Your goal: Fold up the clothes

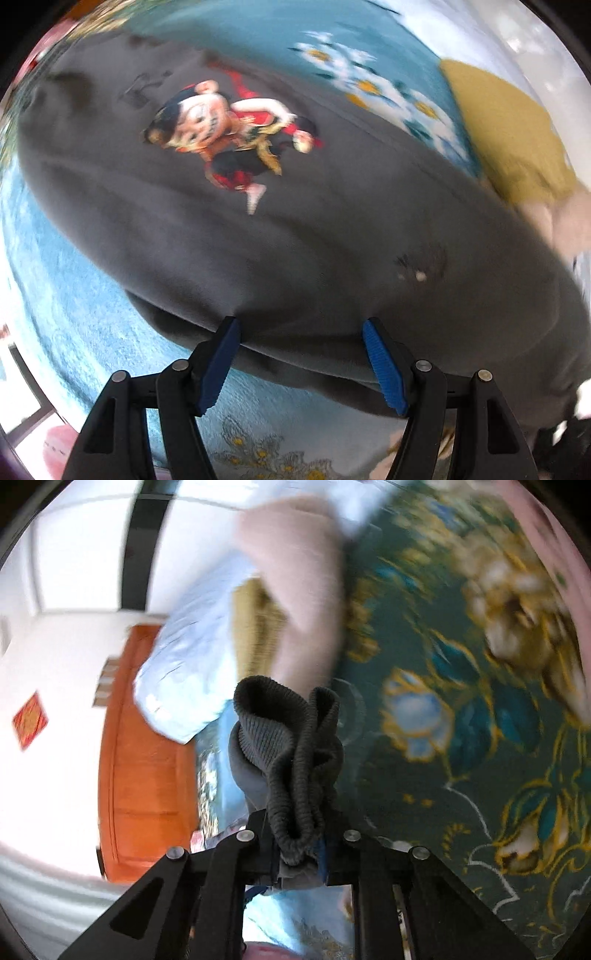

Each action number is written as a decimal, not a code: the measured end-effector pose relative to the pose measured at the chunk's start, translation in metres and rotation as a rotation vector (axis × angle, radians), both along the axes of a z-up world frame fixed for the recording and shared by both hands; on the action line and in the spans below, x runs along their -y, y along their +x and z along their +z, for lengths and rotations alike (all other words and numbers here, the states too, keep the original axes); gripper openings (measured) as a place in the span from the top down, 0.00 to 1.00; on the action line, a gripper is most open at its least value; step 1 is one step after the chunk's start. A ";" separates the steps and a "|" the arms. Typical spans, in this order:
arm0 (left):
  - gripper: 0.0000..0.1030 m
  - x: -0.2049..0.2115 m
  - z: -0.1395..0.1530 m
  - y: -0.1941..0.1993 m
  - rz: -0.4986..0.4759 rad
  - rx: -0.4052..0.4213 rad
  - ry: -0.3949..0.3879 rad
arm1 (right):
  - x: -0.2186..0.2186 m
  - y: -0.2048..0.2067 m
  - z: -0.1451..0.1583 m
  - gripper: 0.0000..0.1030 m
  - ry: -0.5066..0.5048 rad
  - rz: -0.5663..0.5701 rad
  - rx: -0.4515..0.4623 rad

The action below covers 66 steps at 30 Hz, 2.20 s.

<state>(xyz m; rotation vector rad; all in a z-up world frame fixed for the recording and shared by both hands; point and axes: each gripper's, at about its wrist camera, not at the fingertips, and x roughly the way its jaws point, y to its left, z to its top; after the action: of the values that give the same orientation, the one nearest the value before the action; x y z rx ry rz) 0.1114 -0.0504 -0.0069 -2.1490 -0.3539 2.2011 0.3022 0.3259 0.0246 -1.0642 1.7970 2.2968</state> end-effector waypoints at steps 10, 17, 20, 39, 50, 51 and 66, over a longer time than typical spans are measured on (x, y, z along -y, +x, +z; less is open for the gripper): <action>0.30 -0.066 0.013 0.029 -0.407 0.033 0.084 | -0.049 0.066 0.052 0.85 0.102 -0.056 0.002; 0.30 -0.058 0.012 0.010 -0.311 0.034 0.133 | -0.055 0.073 0.054 0.85 0.277 -0.073 0.173; 0.30 -0.026 0.018 -0.004 -0.153 0.002 0.143 | -0.027 0.047 0.064 0.85 0.406 0.005 0.209; 0.30 0.073 0.009 0.016 0.520 -0.105 0.601 | 0.204 -0.130 0.036 0.83 0.646 0.497 0.282; 0.30 0.074 0.005 0.013 0.529 -0.104 0.636 | 0.227 -0.142 0.034 0.60 0.661 0.663 0.198; 0.30 0.074 0.006 0.014 0.525 -0.105 0.633 | 0.218 -0.136 0.044 0.60 0.655 0.639 0.159; 0.36 -0.010 0.032 0.008 0.056 -0.121 0.671 | 0.083 -0.040 -0.003 0.51 0.447 0.294 0.332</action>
<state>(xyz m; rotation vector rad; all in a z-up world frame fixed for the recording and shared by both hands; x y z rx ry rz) 0.1192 -0.0405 0.0249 -1.6471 -0.9845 1.8473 0.2623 0.2433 0.0211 -1.5735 1.0025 2.3234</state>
